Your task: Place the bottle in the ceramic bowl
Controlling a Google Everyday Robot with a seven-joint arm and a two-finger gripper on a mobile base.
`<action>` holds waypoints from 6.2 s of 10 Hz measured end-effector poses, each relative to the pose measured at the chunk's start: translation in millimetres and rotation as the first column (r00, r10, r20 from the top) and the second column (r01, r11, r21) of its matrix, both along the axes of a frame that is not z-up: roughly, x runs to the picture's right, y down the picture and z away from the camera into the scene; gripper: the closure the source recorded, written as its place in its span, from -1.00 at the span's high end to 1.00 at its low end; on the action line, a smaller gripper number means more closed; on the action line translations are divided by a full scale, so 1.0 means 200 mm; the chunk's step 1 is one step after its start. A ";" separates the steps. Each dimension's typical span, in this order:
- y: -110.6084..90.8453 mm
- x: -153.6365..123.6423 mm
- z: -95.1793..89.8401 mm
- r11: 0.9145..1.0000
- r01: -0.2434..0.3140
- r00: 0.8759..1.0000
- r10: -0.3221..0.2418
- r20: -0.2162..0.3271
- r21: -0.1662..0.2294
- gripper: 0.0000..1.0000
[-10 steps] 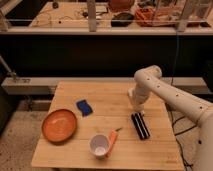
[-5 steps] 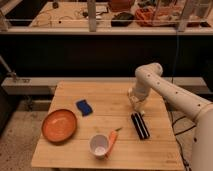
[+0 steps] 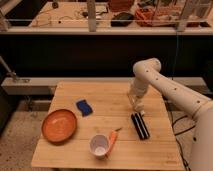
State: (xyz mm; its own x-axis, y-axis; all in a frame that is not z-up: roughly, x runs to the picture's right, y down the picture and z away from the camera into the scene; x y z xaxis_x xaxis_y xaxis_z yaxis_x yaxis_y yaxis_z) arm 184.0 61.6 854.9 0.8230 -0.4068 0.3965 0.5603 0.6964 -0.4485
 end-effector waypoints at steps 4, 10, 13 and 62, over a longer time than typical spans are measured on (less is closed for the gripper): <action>0.08 -0.06 0.10 1.000 -0.006 1.000 0.006 0.003 0.002 0.60; 0.07 0.05 0.15 1.000 -0.010 1.000 0.010 0.018 0.002 0.60; 0.08 0.03 0.19 1.000 -0.019 1.000 0.019 0.014 0.000 0.60; -0.16 0.05 0.20 1.000 -0.024 1.000 0.024 -0.016 0.010 -0.75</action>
